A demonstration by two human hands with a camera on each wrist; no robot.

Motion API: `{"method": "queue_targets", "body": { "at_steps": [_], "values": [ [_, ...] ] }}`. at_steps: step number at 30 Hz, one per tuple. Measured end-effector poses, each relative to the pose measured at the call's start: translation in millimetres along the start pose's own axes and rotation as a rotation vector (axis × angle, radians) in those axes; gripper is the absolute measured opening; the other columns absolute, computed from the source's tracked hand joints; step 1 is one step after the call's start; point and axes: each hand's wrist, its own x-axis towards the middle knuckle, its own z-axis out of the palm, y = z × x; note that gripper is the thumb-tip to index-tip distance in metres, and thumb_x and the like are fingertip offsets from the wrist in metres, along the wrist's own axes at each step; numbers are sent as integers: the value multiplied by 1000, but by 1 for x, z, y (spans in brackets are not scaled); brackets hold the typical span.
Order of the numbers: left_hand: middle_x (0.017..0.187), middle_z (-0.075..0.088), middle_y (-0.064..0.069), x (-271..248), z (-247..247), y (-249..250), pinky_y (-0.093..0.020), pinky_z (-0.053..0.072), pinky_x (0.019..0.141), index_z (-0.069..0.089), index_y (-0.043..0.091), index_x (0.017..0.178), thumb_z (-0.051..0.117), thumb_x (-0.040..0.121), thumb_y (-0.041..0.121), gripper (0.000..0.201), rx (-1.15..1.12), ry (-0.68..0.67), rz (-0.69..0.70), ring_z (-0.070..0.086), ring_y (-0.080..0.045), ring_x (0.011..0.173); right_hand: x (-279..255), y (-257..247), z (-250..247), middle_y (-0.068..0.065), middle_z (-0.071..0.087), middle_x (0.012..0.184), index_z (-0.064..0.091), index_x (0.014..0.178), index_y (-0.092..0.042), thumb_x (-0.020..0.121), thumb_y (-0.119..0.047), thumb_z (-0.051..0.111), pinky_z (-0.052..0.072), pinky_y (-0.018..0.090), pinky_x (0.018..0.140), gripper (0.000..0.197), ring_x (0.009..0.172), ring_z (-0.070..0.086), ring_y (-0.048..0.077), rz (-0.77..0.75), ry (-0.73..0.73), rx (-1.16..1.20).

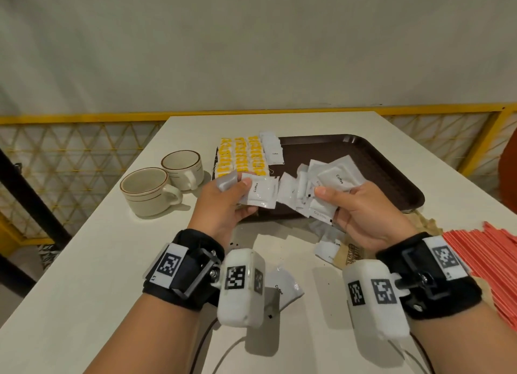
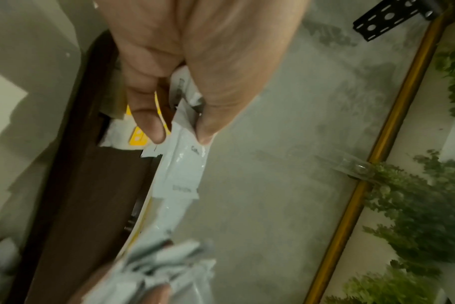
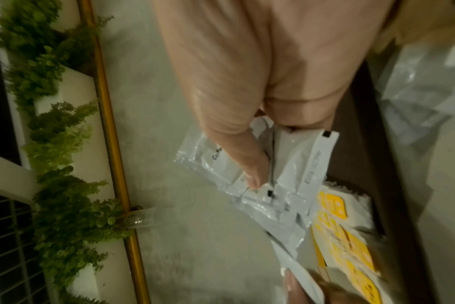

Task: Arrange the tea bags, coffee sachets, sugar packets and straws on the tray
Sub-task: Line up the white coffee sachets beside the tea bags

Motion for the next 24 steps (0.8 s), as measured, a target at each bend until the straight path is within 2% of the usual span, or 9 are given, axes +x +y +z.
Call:
{"method": "queue_targets", "body": {
  "at_steps": [3,6,7,11,13,15,18,21,24],
  "values": [
    [81,72,-2,-2,1,3,-22,52,59,70,11,95,54,94,8,15,85,-45,27,65,-13,74,1,-1,1,22,68,112,59,119,8,82,0,59,57,37,84,38,106,66,30,-11,-10,24],
    [78,73,1,-6,0,7,-21,53,58,71,13,85,56,92,5,18,110,-72,81,66,-10,70,-3,-2,4,22,69,109,59,117,9,85,1,57,60,30,70,33,99,69,28,21,-55,-3],
    [78,73,1,-5,-2,10,-22,54,59,71,12,85,57,92,4,17,100,-72,96,67,-10,70,-4,-2,4,22,69,110,59,118,9,86,1,57,60,30,69,33,99,69,28,23,-65,0],
    [79,67,-4,-7,-1,12,-24,52,62,69,9,87,57,91,4,13,31,-138,64,63,-15,72,-7,6,13,20,68,113,60,117,6,79,-1,60,56,38,87,39,106,66,30,51,-155,-79],
    [88,67,-11,-9,7,7,-30,55,67,68,8,95,57,92,10,12,-51,-167,-3,64,-23,80,-7,12,19,20,69,113,61,117,5,79,0,61,55,37,89,38,105,67,30,78,-184,-133],
    [98,69,-17,-10,15,3,-39,56,76,68,10,101,52,95,20,20,-129,-175,-94,66,-30,89,-7,14,20,21,68,114,60,119,5,84,4,58,55,38,89,35,106,66,31,101,-185,-128],
    [108,69,-17,-12,20,3,-49,50,92,68,13,105,43,96,37,36,-214,-252,-197,65,-33,101,-6,13,20,20,67,115,58,122,6,87,7,55,55,38,89,35,107,66,30,116,-164,-51],
    [103,71,-13,-16,25,1,-48,50,91,70,15,99,39,97,37,38,-206,-337,-196,67,-28,95,-8,14,24,16,69,115,59,123,-2,88,7,53,57,35,85,37,106,67,27,115,-205,-28],
    [88,71,-7,-14,28,-2,-41,55,83,67,12,89,40,99,27,33,-317,-257,-131,69,-22,83,-8,13,25,16,68,115,58,123,-1,89,8,52,57,35,84,36,106,66,27,104,-184,-19]
  ]
}}
